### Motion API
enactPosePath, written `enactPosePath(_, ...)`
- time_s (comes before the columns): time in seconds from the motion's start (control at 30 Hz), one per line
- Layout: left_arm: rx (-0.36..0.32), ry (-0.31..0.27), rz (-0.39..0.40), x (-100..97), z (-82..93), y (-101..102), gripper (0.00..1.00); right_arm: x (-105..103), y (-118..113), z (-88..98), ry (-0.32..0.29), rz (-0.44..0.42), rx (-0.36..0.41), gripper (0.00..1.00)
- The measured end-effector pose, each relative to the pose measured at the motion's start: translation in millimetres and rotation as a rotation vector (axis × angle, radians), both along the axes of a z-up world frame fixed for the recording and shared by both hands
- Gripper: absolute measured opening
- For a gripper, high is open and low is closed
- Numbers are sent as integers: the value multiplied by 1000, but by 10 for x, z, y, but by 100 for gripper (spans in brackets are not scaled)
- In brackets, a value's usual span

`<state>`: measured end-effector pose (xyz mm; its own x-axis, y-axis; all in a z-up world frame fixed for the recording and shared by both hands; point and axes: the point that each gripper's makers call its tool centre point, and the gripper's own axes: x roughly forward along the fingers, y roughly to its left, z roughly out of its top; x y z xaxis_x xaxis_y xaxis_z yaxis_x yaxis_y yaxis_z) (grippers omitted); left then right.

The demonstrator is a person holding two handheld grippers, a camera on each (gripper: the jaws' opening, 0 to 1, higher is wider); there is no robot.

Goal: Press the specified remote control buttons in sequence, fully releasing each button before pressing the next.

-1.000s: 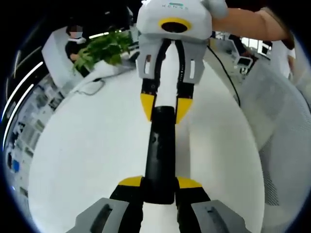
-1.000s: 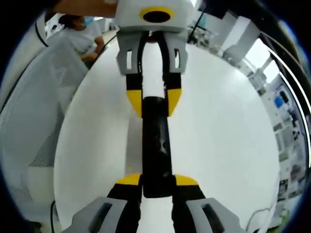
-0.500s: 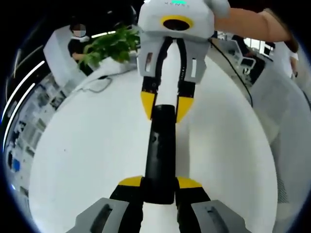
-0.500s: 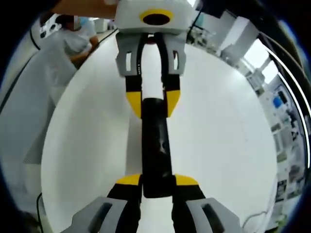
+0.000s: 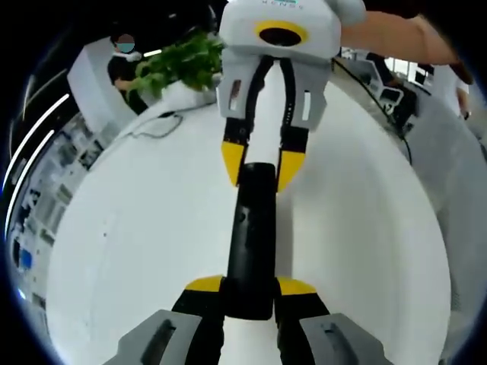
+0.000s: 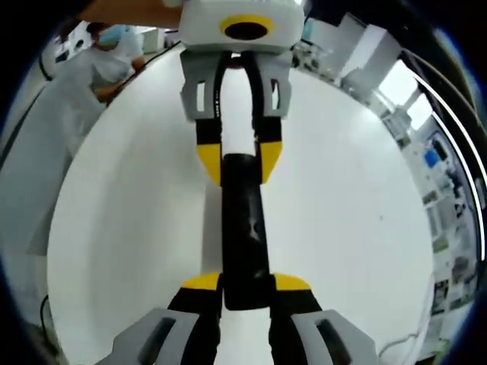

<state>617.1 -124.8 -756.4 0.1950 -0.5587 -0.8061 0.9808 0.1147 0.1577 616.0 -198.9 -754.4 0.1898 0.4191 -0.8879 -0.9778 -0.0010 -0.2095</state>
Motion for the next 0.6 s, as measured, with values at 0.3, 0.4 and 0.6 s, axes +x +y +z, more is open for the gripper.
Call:
enactPosePath(0.3, 24, 2, 6, 71, -84, 19, 24, 89, 23, -140, 3, 3, -1, 20)
enactPosePath(0.4, 23, 17, 18, 90, -113, 30, 24, 102, 34, -182, 4, 8, -9, 20)
enactPosePath(0.6, 55, 22, 12, 86, -172, 59, 24, 107, 67, -217, 6, 22, -21, 20)
